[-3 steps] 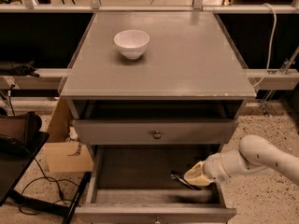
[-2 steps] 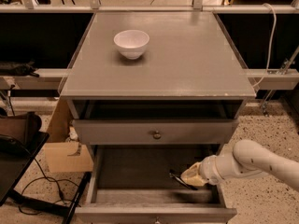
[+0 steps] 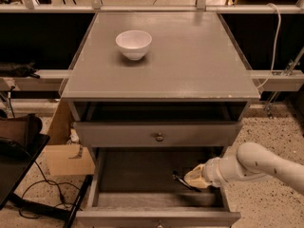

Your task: Place rxbar chocolate into middle drawer

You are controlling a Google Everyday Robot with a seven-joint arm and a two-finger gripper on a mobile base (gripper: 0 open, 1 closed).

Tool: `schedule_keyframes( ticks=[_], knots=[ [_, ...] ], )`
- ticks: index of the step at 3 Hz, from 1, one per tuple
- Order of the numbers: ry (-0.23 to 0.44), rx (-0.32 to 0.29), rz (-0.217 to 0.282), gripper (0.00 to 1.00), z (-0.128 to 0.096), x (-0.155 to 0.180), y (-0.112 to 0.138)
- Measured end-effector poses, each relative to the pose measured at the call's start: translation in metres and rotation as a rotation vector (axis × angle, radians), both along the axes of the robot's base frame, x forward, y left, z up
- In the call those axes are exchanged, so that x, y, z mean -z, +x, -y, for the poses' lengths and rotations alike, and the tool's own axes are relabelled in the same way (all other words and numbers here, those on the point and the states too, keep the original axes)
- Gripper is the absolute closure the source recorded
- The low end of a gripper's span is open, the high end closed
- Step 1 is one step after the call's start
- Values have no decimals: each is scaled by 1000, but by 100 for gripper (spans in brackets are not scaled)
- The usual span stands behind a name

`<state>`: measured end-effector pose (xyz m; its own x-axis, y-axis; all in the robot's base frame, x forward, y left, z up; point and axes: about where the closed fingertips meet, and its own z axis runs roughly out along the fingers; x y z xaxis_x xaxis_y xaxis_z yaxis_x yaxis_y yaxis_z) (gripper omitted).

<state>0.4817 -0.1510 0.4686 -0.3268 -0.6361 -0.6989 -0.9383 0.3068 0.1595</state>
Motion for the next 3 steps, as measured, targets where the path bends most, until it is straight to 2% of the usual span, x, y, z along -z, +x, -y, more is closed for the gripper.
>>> schedule_keyframes(
  ticks=[1, 2, 3],
  knots=[
    [0, 0, 0, 19, 0, 0, 0],
    [0, 0, 0, 0, 0, 0, 0],
    [7, -4, 10, 0, -1, -3, -2]
  ],
)
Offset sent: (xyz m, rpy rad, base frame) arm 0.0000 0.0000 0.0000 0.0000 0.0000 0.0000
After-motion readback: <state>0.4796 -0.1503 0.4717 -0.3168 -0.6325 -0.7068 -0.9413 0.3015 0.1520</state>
